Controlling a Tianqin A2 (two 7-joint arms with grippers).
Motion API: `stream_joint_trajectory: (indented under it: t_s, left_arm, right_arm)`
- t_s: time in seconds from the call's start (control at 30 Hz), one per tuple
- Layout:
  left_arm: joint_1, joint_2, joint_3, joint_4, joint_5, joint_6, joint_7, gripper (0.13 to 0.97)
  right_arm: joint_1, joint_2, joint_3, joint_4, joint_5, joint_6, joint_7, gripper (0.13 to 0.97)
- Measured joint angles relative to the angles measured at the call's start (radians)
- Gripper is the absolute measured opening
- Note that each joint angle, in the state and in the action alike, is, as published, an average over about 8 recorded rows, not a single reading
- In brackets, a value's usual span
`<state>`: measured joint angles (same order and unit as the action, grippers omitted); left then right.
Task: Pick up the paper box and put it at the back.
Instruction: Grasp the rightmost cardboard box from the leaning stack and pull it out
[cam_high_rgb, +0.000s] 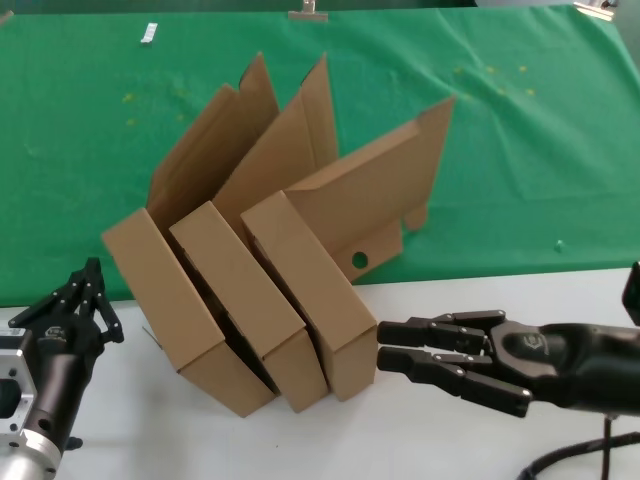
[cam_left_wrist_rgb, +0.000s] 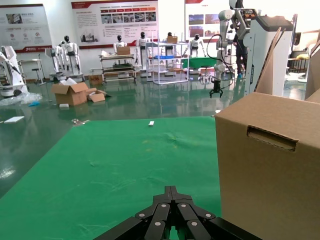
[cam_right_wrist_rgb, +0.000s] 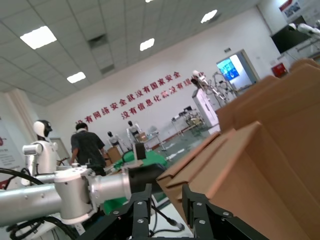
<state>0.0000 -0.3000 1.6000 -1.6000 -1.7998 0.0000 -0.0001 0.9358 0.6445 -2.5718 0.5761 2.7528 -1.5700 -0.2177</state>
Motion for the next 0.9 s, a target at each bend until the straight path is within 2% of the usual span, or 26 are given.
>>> stream_joint_trajectory:
  t_s: [0.13,0.43,0.73,0.9]
  left_arm:
    - [0.000,0.000,0.000,0.000,0.000,0.000,0.000,0.144]
    - [0.000,0.000,0.000,0.000,0.000,0.000,0.000,0.144]
    - [0.000,0.000,0.000,0.000,0.000,0.000,0.000,0.180]
    - [0.000,0.000,0.000,0.000,0.000,0.000,0.000,0.220]
  right_arm:
    - [0.022,-0.020,-0.029,-0.054,0.000,0.000,-0.006,0.273]
    - [0.093,-0.096,-0.122,-0.224,0.000,0.000,-0.044,0.354]
    - [0.140,-0.174,-0.173,-0.353,-0.007,0.000,-0.063,0.501]
    - [0.150,-0.206,-0.179,-0.389,-0.020,0.000,-0.070,0.626]
